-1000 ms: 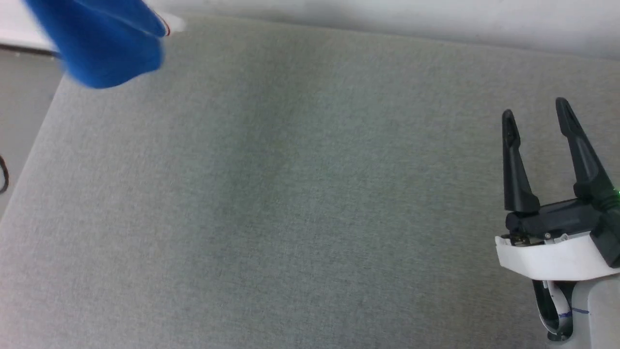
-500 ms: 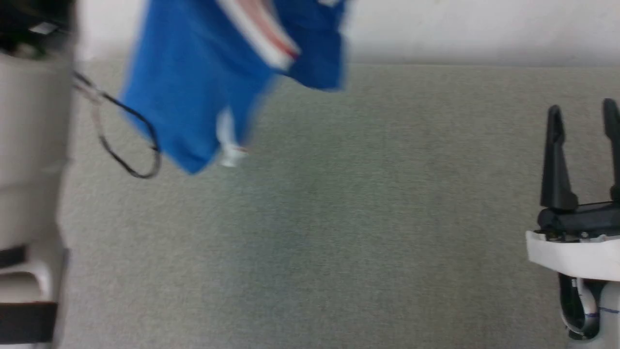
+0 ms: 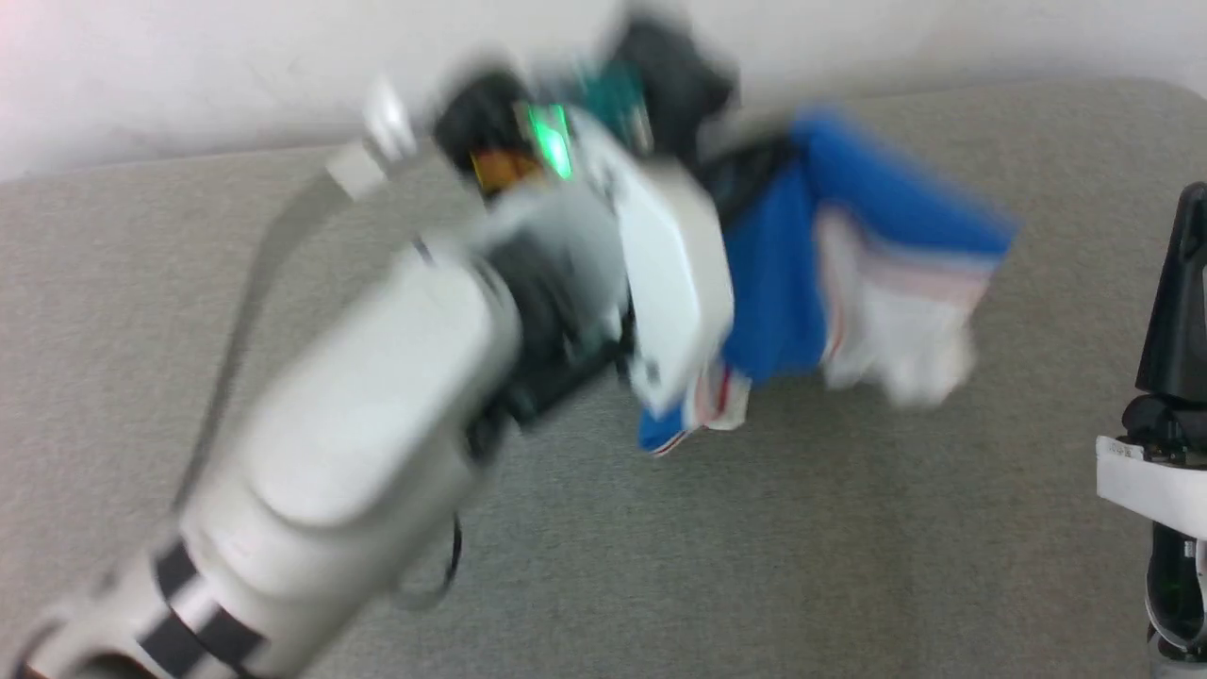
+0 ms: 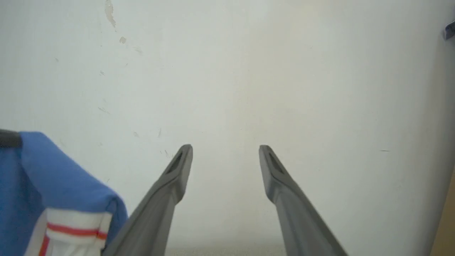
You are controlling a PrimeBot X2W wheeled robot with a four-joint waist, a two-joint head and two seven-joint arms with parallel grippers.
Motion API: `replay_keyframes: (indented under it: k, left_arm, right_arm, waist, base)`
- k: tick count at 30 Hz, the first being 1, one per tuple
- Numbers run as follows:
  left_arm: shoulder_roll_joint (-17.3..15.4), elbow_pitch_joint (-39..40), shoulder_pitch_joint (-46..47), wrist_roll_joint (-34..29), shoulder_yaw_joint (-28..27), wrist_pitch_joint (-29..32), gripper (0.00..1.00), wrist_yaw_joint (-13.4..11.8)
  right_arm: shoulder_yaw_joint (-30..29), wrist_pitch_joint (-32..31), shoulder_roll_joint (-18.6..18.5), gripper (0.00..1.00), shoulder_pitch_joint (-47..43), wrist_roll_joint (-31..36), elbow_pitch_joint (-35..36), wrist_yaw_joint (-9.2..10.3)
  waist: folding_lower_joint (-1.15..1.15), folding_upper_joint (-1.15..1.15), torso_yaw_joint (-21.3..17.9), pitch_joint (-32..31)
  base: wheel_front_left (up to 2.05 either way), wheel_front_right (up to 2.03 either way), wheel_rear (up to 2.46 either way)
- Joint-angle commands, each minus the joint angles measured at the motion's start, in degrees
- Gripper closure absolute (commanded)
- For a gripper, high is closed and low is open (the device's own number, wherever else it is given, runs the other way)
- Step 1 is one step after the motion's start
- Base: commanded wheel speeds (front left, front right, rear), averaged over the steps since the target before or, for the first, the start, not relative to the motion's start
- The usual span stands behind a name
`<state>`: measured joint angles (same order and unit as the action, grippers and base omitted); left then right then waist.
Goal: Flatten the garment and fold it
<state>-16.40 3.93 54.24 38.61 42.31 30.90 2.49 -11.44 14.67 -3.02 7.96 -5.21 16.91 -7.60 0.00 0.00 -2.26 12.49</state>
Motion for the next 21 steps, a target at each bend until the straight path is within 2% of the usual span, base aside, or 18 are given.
replay_keyframes:
  k: [1,6,12,13,14,18,21]
  left_arm:
    - [-0.12,-2.09,-3.89,-2.01,2.57,-1.74,1.0,0.43]
    - [1.48,-13.08,-14.18,-5.01,9.23,-7.45,1.0,-0.22]
    - [5.11,-23.0,-18.82,-4.76,10.48,-12.88,1.0,-1.55]
    - [5.84,-24.06,-18.75,-5.04,10.26,-14.56,0.95,-1.84]
    - [6.67,-24.68,-18.71,-4.69,9.8,-15.95,0.01,-1.85]
    - [7.67,-22.83,-17.27,-3.76,6.69,-21.04,0.0,-2.36]
    - [5.96,-17.67,-17.12,-2.73,3.39,-23.46,0.0,-3.47]
  right_arm:
    - [0.05,0.27,0.13,0.0,-0.47,-0.5,0.13,0.11]
    - [1.35,0.3,0.13,0.0,-0.72,-1.11,-0.36,0.11]
    - [1.76,0.31,0.14,0.0,-1.08,-1.15,-0.42,0.11]
    - [1.66,0.31,0.14,0.0,-1.18,-1.04,-0.42,0.11]
    - [1.55,0.31,0.14,0.0,-1.25,-0.92,-0.51,0.11]
    - [1.46,0.32,0.14,0.0,-1.61,-0.44,-0.68,0.11]
    - [1.55,0.32,0.14,0.0,-2.05,-0.2,-0.89,0.11]
  waist:
    - [0.0,0.0,-1.78,0.81]
    - [0.0,0.0,-2.93,1.21]
    - [0.0,0.0,-2.79,1.22]
    - [0.0,0.0,-2.53,1.15]
    - [0.0,0.0,-2.24,1.0]
    - [0.0,0.0,-0.78,-0.11]
    - [0.0,0.0,0.52,-1.37]
  base:
    - [0.0,0.0,0.0]
    - [0.0,0.0,0.0]
    - [0.0,0.0,0.0]
    - [0.0,0.0,0.0]
    - [0.0,0.0,0.0]
    - [0.0,0.0,0.0]
    - [0.0,0.0,0.0]
